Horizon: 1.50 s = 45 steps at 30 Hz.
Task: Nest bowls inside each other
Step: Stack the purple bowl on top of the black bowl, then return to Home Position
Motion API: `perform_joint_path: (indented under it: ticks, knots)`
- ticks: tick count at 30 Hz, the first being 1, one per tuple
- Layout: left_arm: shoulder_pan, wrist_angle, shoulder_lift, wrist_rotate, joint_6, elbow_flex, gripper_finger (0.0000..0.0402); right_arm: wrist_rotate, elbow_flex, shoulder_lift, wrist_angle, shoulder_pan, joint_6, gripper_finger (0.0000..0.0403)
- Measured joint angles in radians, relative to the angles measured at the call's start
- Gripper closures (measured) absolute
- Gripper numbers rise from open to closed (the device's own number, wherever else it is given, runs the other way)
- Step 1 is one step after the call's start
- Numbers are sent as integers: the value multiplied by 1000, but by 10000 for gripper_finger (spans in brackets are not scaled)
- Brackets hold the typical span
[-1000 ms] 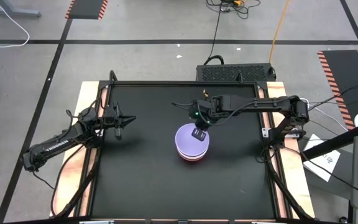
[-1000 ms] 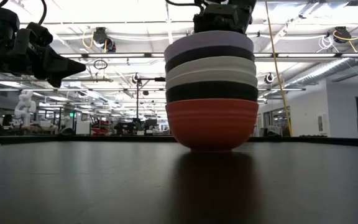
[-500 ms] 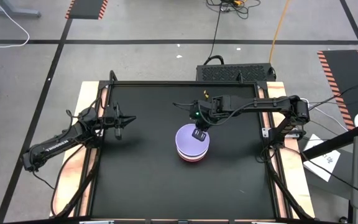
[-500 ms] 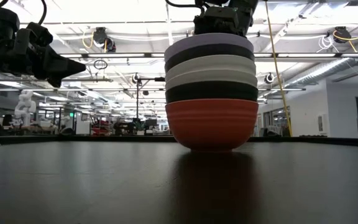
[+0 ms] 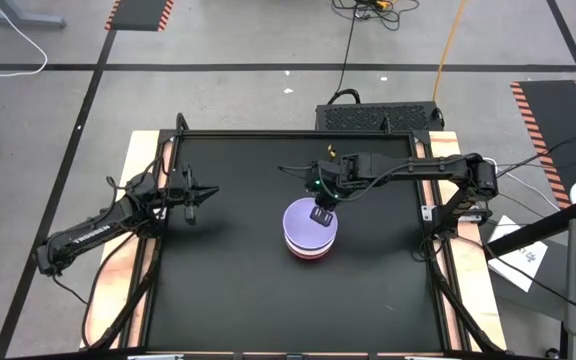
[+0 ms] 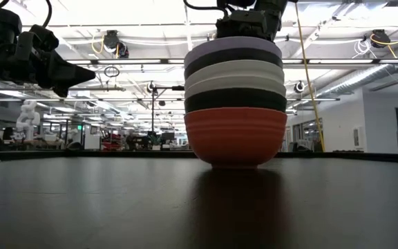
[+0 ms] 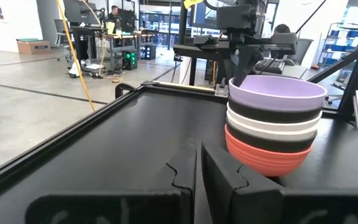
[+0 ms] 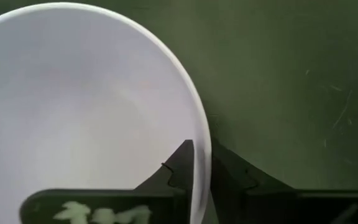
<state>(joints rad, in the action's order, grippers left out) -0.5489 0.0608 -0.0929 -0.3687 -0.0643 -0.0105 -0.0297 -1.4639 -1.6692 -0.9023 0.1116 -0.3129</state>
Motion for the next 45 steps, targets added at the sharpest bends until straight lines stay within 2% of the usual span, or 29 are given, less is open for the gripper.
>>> perform_joint_path:
  ticks: [15,23,28,34,39,42,45]
  knots:
    - [0,0,0,0,0,0,376,-24,3,-3,41,-2,3,274]
    - [0,0,0,0,0,0,376,-24,1,7,56,-2,19,242]
    - [0,0,0,0,0,0,376,-24,1,77,61,-2,44,236]
    - [0,0,0,0,-2,0,376,-24,1,238,62,-2,118,236]
    - [0,0,0,0,-5,0,376,-23,1,384,52,-14,206,266]
    - [0,0,0,0,-9,0,376,-24,0,465,51,-22,233,314]
    - [0,0,0,0,-9,0,376,-15,0,538,38,-28,248,378]
